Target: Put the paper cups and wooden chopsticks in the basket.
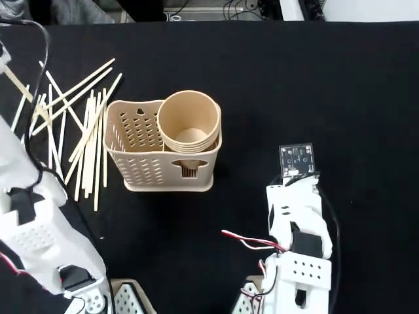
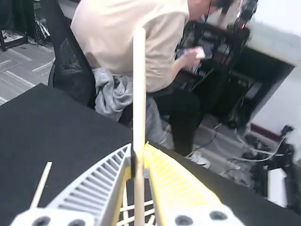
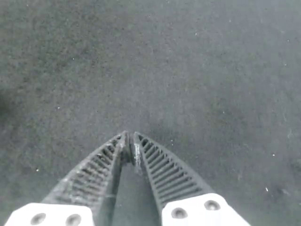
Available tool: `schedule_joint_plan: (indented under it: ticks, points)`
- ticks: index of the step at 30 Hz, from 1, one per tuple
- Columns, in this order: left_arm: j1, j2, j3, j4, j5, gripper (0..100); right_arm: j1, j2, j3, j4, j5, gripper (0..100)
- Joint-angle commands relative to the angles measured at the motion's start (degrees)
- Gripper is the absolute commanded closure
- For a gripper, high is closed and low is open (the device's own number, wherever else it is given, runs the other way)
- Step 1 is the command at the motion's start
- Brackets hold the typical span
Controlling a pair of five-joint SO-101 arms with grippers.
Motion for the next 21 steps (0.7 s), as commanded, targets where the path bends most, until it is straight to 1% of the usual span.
schedule_joint_plan:
  ticks: [1,5,10,16,21]
  points:
    - [5.2,-6.1,-1.8,2.5,1.1,97,0.4,-0.8,-0.4,-1.1,-0.4,98.6]
    - [9.0,-8.6,-1.8,2.5,1.5,97,0.4,-0.8,-0.4,-1.1,-0.4,98.6]
    - [12.2,-11.2,-1.8,2.5,5.8,97,0.4,-0.8,-0.4,-1.1,-0.4,98.6]
    - [18.0,-13.5,-1.8,2.5,6.2,97,0.4,-0.8,-0.4,-1.1,-0.4,98.6]
    - [21.2,-10.5,-1.7,2.5,6.0,97,0.4,-0.8,-0.4,-1.1,-0.4,98.6]
